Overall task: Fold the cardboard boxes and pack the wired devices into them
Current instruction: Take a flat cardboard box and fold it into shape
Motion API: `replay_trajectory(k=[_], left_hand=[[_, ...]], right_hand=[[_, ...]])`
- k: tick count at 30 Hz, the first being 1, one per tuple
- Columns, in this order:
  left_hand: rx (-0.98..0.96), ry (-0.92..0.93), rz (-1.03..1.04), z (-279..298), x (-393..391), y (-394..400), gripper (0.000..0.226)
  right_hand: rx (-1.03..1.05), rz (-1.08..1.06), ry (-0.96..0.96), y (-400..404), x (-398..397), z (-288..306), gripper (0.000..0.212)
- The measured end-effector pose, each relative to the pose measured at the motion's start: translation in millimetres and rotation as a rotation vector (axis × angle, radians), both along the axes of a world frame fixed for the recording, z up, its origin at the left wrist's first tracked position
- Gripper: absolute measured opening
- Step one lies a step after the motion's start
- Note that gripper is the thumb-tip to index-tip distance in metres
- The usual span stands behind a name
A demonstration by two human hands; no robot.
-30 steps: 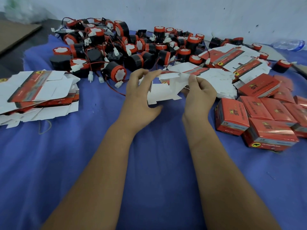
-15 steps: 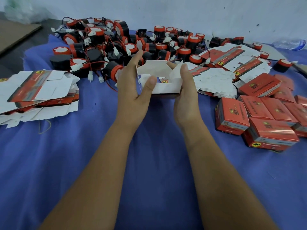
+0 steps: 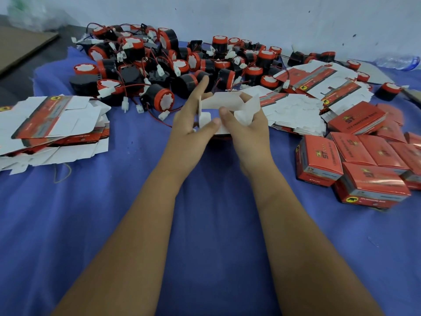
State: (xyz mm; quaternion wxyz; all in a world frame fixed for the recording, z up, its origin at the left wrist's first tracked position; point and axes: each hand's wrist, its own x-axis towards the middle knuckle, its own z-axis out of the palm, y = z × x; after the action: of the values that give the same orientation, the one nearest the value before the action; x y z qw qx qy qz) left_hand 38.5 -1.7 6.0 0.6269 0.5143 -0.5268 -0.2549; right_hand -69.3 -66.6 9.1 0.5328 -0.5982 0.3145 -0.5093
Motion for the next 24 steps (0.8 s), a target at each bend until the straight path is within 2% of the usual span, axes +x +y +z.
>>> replay_trajectory(k=[4, 6, 9, 13, 18, 24], left_hand=[[0.008, 0.022, -0.051, 4, -7, -2, 0.060], [-0.013, 0.083, -0.095, 1, -8, -1, 0.047], [0.018, 0.043, -0.112, -2, -6, 0, 0.045], [0.055, 0.013, -0.102, -2, -4, -2, 0.046], [0.034, 0.144, -0.025, -2, -4, -6, 0.051], [0.073, 0.189, 0.028, -7, -5, -8, 0.038]], right_hand=[[-0.018, -0.063, 0.042, -5, 0, -3, 0.038], [-0.020, -0.098, 0.054, -6, 1, -4, 0.034], [-0.007, -0.129, 0.033, -7, 2, -6, 0.025], [0.023, -0.122, -0.028, -8, 2, -8, 0.019], [0.029, -0.084, -0.073, -4, 7, -7, 0.021], [0.071, 0.012, -0.139, 2, 7, -1, 0.021]])
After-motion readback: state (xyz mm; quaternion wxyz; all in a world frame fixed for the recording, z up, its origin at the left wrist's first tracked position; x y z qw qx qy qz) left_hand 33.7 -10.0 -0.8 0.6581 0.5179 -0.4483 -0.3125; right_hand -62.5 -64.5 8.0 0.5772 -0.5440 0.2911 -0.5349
